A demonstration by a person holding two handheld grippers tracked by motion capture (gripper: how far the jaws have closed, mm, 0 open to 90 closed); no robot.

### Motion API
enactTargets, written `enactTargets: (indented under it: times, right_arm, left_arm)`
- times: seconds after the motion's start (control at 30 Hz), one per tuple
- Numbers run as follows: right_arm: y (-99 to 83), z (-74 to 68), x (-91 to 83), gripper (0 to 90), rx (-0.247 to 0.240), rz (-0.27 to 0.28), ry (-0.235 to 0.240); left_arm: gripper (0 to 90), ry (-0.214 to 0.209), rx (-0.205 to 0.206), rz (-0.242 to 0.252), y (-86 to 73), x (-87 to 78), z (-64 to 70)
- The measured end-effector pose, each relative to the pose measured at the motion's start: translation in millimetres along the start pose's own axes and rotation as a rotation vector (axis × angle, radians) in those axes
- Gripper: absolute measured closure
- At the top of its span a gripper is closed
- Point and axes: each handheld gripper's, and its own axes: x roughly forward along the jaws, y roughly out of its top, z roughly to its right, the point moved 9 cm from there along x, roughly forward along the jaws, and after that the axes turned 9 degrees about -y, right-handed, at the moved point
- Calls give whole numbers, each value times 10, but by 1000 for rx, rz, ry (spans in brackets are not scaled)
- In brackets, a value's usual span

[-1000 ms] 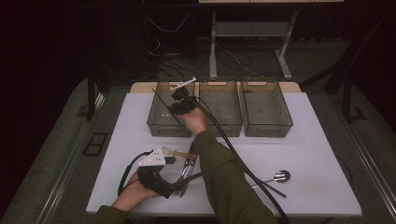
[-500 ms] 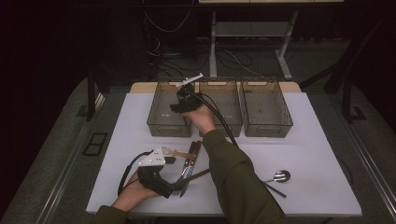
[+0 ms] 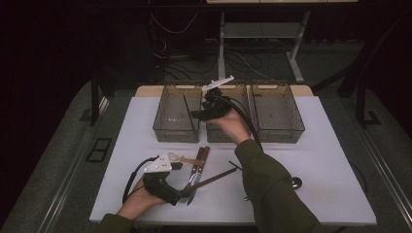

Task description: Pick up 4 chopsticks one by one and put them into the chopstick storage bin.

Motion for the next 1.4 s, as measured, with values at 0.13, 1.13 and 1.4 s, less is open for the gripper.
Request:
enactTargets:
  times: [0.13,1.13,1.4]
  right_arm:
    - [-61,52,-161,321,-11,16,6]
    - [-1035,219,-988,133,-91,-13,25]
    - [-1375,256,-1118,145,-81,-46,29]
  left_arm:
    - [0,1,-19,4,-5,10,10]
    - [0,16,-13,6,-5,14,-14]
    - [0,25,-9,14,-1,22,-42]
